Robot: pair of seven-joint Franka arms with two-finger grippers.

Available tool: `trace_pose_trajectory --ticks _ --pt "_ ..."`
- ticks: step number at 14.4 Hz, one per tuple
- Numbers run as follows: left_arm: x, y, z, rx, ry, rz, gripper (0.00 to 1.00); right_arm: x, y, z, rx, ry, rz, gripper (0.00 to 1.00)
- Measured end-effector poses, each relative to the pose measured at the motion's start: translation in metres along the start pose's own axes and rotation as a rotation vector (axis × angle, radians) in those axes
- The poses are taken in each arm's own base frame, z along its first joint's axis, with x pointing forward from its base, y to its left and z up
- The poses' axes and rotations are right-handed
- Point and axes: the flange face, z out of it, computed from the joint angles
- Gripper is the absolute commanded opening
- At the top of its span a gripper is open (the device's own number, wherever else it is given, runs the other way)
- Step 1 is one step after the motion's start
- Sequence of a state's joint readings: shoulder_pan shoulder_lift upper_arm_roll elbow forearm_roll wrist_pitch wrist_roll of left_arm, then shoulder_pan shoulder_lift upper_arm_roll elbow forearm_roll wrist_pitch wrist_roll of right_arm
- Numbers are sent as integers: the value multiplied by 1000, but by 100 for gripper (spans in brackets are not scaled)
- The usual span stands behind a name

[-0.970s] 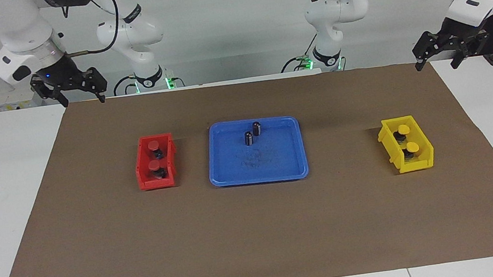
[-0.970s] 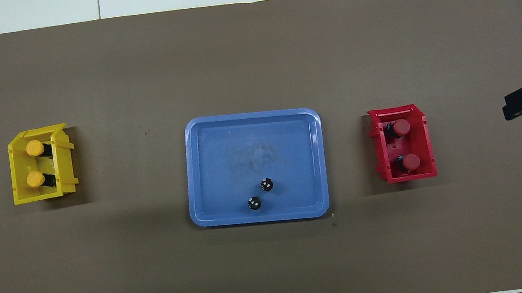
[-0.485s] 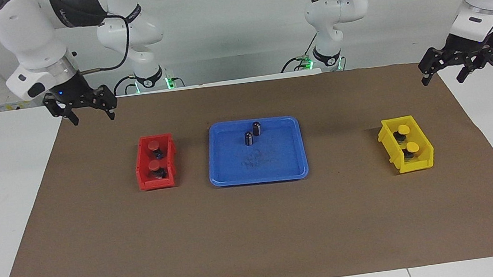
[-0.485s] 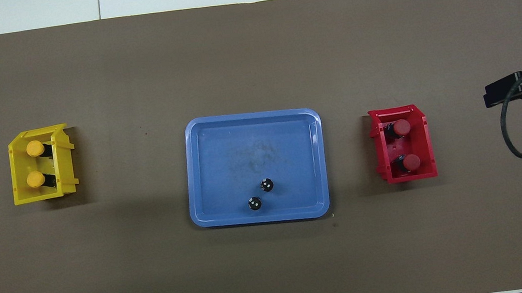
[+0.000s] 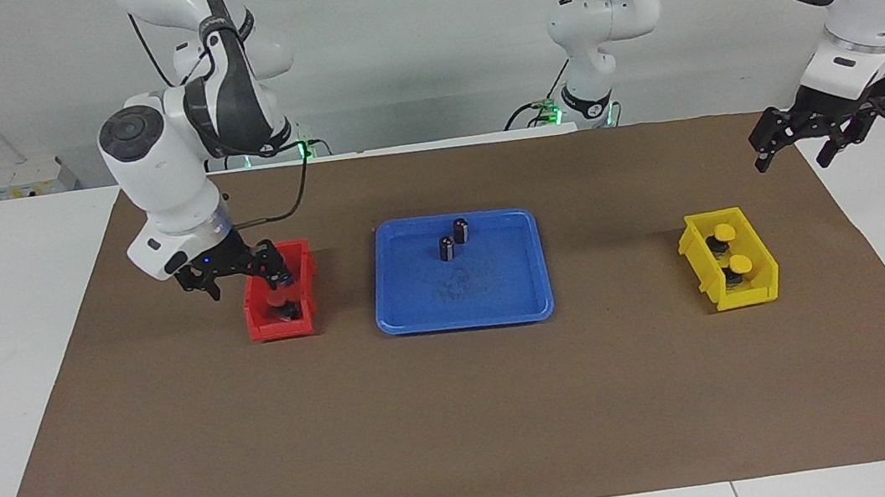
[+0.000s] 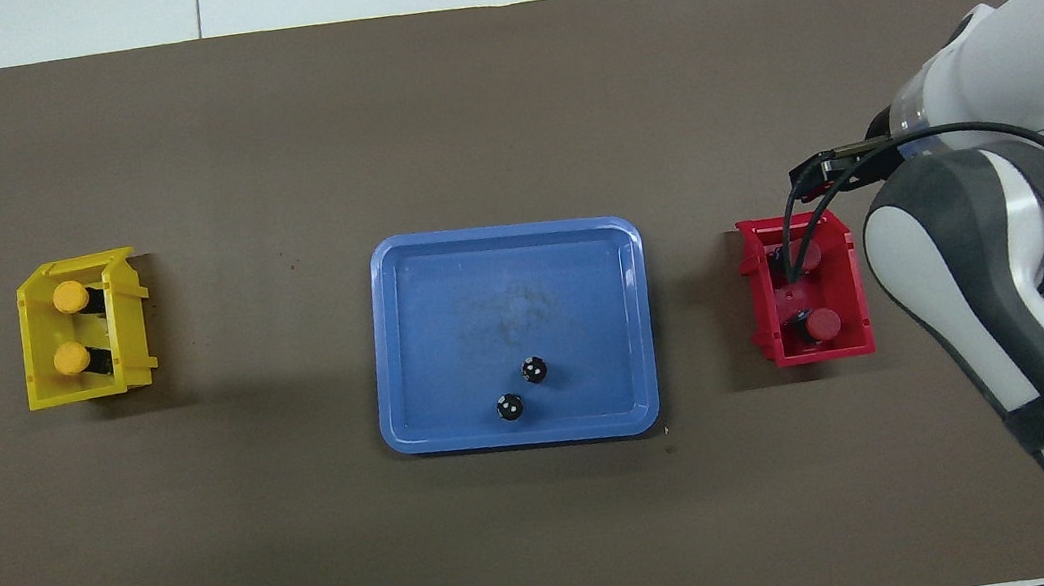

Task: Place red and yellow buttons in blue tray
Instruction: 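Reach the right gripper down into the red holder, then grasp a red button in the red holder with the right gripper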

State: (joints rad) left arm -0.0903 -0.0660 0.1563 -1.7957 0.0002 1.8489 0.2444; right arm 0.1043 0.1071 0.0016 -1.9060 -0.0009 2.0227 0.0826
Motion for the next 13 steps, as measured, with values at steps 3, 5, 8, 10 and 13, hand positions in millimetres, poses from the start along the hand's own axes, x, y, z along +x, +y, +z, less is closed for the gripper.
trace_pose_trajectory --ticks 3,5,8,10,13 --pt "0 0 0 0 0 0 100 -12 -3 25 1 11 16 76" --pt "0 -1 1 0 -1 -4 100 -22 -2 39 2 14 32 75" --pt "-4 -8 5 -2 -17 -65 100 -33 0 57 5 38 52 71" --pt "-11 -10 10 -12 -65 -105 100 -36 1 66 6 43 66 71" --pt "-18 -3 14 -26 -133 -109 100 -39 0 74 7 51 75 70"
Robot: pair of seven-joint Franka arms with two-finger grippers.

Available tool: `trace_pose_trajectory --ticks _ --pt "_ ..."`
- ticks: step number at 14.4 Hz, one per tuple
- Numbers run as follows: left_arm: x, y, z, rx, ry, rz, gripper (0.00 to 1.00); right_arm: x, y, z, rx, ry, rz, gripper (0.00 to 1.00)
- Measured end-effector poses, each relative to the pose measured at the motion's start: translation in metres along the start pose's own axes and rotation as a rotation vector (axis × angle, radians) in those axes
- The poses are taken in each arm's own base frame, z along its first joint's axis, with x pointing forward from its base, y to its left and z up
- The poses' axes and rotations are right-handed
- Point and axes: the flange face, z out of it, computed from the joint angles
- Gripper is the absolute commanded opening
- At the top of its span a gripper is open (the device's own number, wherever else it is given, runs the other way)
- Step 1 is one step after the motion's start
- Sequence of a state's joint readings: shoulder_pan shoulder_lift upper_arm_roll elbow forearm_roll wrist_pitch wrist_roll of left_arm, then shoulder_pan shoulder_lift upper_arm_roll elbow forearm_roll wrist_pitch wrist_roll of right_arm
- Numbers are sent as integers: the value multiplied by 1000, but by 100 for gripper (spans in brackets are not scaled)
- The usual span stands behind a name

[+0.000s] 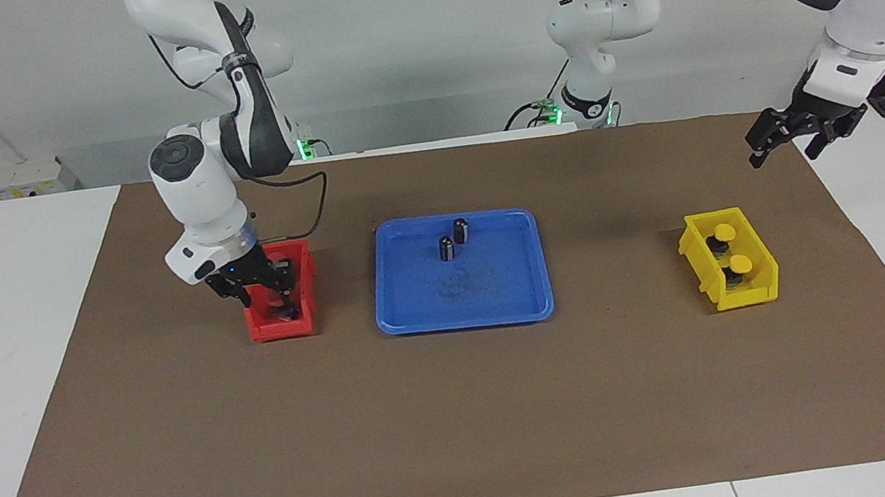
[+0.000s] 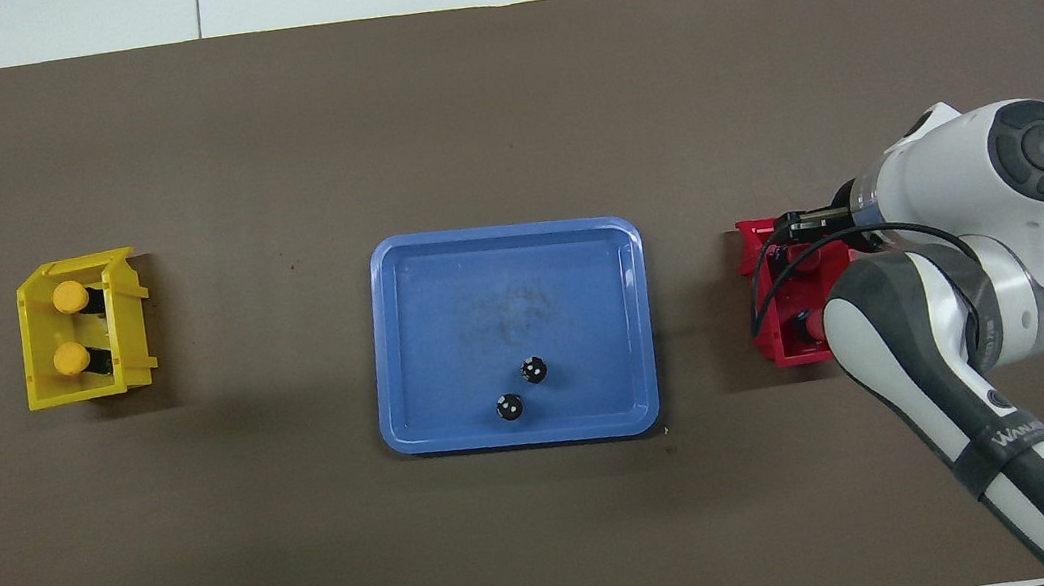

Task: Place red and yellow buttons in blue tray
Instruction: 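Grasp a red button in the red holder with the right gripper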

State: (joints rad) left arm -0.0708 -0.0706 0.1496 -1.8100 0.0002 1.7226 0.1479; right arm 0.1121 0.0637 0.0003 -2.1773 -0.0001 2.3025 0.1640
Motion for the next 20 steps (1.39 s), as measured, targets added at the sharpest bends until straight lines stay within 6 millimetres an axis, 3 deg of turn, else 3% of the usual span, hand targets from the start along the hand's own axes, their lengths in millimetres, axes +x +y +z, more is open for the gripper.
trace_pose_trajectory --ticks 11,14,18,20 --pt "-4 10 1 -4 -35 11 100 -7 -2 18 -4 -26 -5 58" --pt "-4 10 3 -4 -38 11 100 -8 -4 19 -2 -18 -10 46" --pt "-4 9 7 -4 -30 10 100 -10 -13 22 2 2 -31 23" --pt "-3 8 7 -3 -24 9 100 -10 -13 21 2 2 -66 18"
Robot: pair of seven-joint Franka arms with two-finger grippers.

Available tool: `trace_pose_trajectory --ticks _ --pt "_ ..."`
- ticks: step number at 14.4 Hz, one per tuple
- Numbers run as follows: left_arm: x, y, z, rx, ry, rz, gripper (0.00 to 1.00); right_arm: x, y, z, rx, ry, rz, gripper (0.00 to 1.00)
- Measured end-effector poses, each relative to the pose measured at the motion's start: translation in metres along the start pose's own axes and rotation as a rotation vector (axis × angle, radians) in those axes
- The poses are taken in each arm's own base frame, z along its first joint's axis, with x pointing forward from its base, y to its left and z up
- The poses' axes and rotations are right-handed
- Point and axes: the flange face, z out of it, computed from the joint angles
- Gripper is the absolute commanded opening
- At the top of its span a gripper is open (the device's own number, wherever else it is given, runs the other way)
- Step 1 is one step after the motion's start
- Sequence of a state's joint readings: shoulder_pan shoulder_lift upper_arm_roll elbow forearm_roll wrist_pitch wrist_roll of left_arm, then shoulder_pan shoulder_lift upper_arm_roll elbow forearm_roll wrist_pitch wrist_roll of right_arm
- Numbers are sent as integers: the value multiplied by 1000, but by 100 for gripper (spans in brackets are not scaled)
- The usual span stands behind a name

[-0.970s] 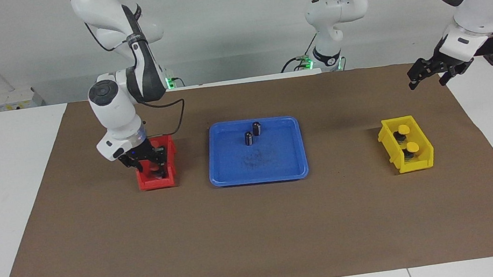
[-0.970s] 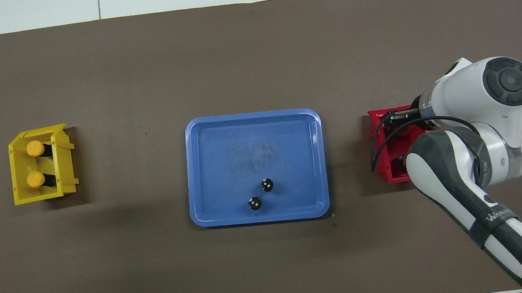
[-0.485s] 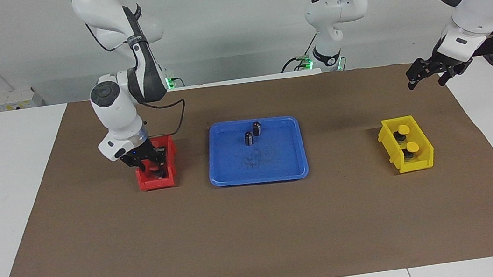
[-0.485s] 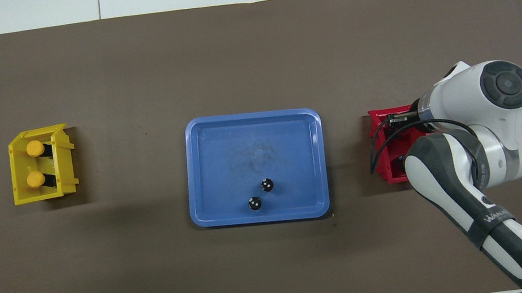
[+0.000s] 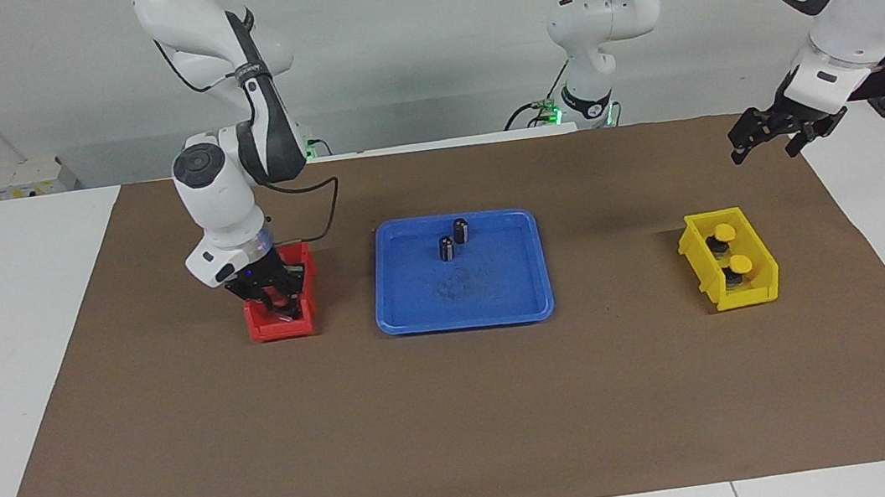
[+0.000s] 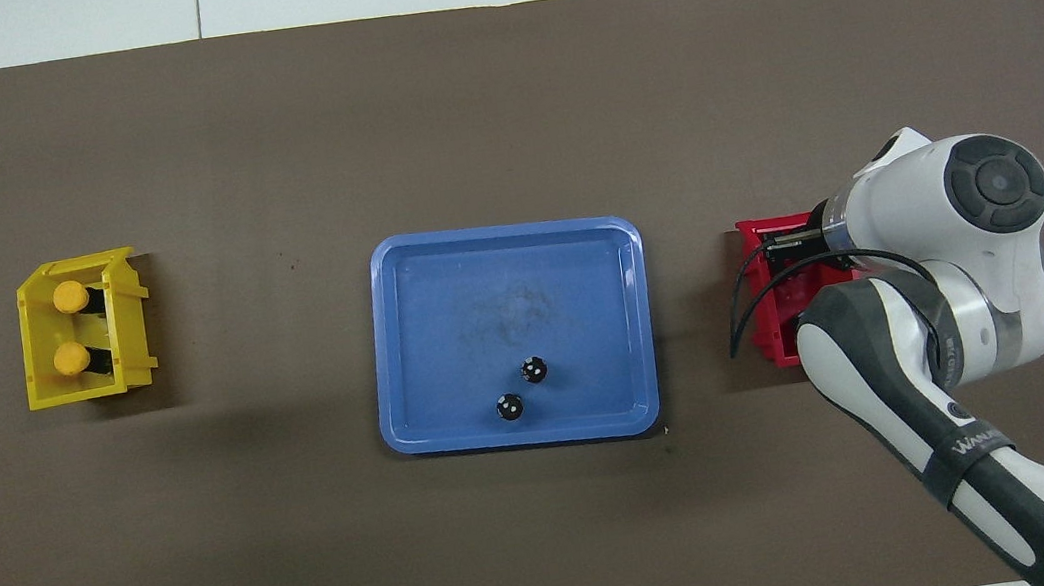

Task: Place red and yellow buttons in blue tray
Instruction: 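Grasp a red button in the red holder with the right gripper, then place the red button in the tray while the left gripper reaches yellow holder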

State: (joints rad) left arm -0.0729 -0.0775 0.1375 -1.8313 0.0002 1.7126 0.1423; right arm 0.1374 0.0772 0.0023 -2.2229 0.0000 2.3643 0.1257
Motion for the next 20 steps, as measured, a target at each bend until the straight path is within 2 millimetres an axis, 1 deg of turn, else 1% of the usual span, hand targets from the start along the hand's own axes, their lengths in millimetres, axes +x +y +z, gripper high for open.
trace_pose_trajectory --ticks 3,4,5,7,8,9,10,11,12,13,14,15,16,17,18,19,20 --pt "0 0 0 1 6 -1 100 2 2 -4 -2 -18 -51 17" --pt "1 0 0 1 8 -1 100 5 2 -13 -4 -41 -55 17" --pt "1 -1 0 2 14 -1 100 13 0 -29 -6 -61 -56 17" --pt "4 -1 1 6 45 -1 100 29 -5 -69 -7 -76 -61 17" --pt "7 -1 3 10 71 0 99 37 -13 -87 -4 -68 -56 17" --pt "11 -1 8 14 99 1 99 44 -26 -100 9 -51 -26 16" --pt "15 -1 16 18 120 2 97 50 -44 -109 34 -33 22 16" --pt "20 -1 28 21 127 2 95 55 -67 -114 70 -18 68 16" --pt "27 -2 42 24 127 2 93 59 -94 -117 98 -6 103 16" --pt "35 -2 57 28 127 3 88 60 -127 -116 108 -2 134 16" --pt "45 -2 73 33 131 4 83 58 -164 -110 111 -8 160 17" --pt "54 -3 89 39 135 5 81 54 -201 -98 109 -15 170 17" --pt "62 -3 104 43 138 7 75 49 -231 -82 101 -21 169 18" --pt "69 -2 117 47 142 9 72 43 -255 -64 86 -24 159 19" --pt "74 -3 128 50 144 10 71 38 -271 -45 68 -28 149 19" --pt "78 -3 136 53 147 11 71 35 -282 -29 60 -33 145 20" --pt "80 -3 142 55 148 11 71 33 -287 -19 57 -35 142 20"
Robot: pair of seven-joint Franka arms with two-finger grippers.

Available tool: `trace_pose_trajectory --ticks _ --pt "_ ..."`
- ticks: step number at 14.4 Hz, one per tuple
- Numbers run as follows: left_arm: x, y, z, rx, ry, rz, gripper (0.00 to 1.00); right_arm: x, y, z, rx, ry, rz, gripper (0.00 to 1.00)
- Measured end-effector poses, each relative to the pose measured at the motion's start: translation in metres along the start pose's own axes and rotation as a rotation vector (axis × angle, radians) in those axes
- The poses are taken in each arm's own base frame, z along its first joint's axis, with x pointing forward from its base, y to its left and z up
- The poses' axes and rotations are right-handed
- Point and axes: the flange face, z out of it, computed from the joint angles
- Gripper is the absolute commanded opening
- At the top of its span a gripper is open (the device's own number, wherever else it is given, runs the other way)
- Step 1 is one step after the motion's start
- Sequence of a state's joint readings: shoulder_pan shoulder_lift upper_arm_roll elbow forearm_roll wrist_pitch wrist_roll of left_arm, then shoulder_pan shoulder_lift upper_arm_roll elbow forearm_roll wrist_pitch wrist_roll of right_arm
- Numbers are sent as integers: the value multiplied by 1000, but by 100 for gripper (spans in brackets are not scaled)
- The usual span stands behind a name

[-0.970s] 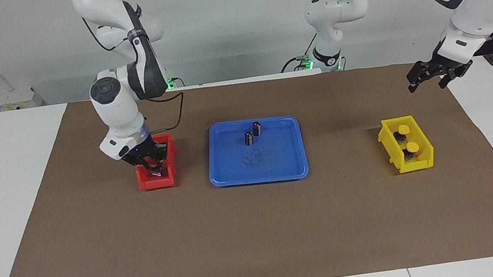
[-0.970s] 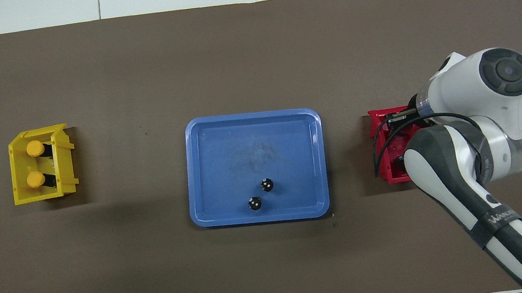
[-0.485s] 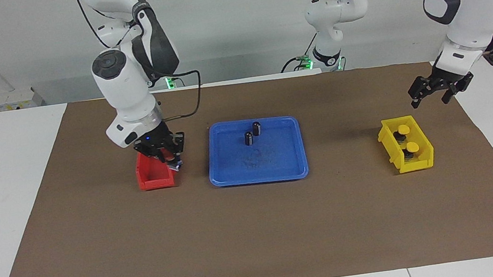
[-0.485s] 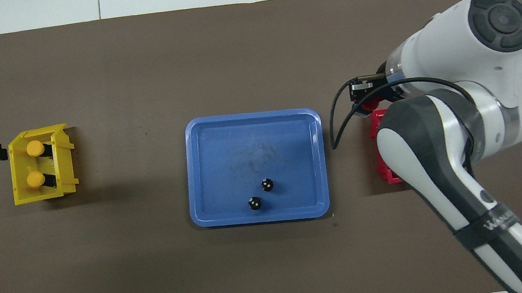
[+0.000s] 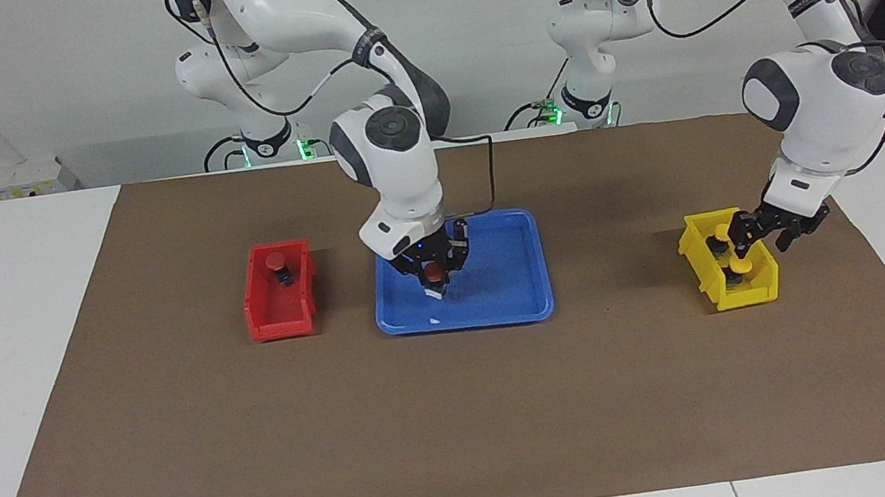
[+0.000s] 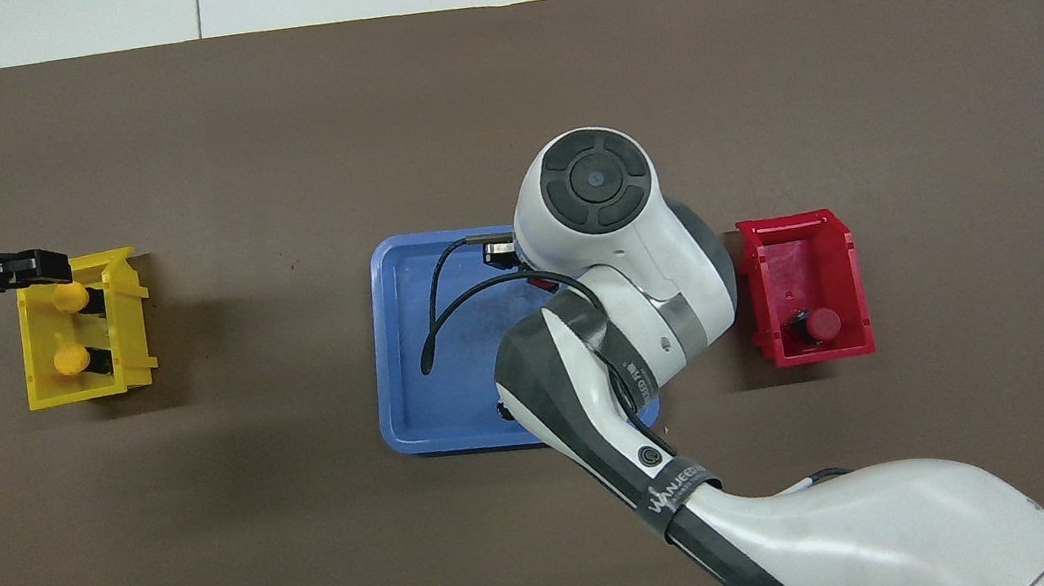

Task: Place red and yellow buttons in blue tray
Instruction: 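Place the red button in the tray while the left gripper reaches yellow holder, then grasp a yellow button with the left gripper while the right gripper returns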

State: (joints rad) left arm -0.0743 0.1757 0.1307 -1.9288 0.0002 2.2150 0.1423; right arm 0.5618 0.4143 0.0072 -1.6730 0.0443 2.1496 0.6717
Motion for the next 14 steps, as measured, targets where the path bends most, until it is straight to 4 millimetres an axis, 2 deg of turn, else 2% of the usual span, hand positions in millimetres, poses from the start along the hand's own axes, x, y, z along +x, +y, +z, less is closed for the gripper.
trace_pose_trajectory --ticks 3,6,7,9,11,12,13,14 --pt "1 0 7 1 -6 1 71 -4 -9 11 7 9 2 22" --pt "-4 2 17 -2 -26 2 71 -13 -20 19 0 5 -5 65" --pt "-7 2 22 -3 -33 2 71 -13 -19 21 -10 9 -11 73" --pt "-11 3 31 -2 -30 2 71 -7 -13 19 -31 23 -14 74" --pt "-15 3 38 -2 -30 2 71 7 0 2 -47 26 5 73" --pt "-16 3 40 -2 -32 2 55 16 13 -16 -59 25 -1 73" --pt "-18 3 42 -3 -35 0 16 23 33 -39 -71 15 -25 73" --pt "-19 3 44 -3 -38 -5 2 27 60 -64 -83 -2 -49 73"
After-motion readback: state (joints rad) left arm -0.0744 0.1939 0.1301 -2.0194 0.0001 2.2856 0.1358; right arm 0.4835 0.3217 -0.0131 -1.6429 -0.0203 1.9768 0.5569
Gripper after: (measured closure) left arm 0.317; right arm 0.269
